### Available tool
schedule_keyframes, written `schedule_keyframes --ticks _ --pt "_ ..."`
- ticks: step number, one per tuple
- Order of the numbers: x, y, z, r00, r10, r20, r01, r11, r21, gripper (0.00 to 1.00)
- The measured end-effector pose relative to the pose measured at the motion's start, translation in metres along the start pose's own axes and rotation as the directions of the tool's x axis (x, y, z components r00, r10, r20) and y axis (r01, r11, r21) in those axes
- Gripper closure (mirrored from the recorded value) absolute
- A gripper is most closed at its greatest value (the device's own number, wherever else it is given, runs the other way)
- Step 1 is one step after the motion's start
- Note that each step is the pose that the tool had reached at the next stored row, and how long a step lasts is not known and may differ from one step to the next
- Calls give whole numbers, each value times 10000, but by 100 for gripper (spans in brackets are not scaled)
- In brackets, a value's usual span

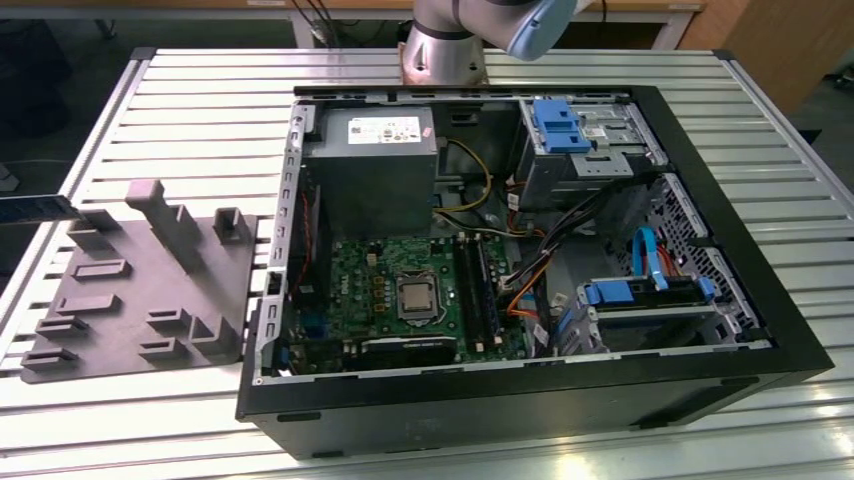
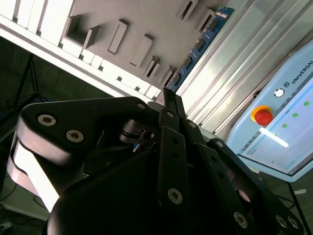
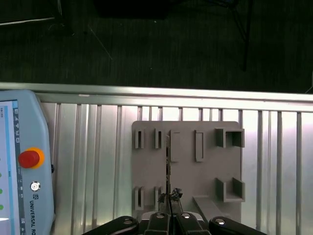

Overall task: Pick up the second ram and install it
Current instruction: 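Pick up the second ram and move it above second insertion slot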

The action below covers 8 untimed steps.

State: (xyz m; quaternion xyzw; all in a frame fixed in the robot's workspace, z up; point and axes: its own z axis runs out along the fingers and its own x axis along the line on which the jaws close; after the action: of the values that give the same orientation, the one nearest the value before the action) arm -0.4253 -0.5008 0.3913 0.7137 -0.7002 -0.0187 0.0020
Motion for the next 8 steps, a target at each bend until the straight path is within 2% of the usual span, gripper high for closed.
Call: schedule_keyframes --ticks 8 --pt "-1 1 -40 10000 0 1 0 10000 1 88"
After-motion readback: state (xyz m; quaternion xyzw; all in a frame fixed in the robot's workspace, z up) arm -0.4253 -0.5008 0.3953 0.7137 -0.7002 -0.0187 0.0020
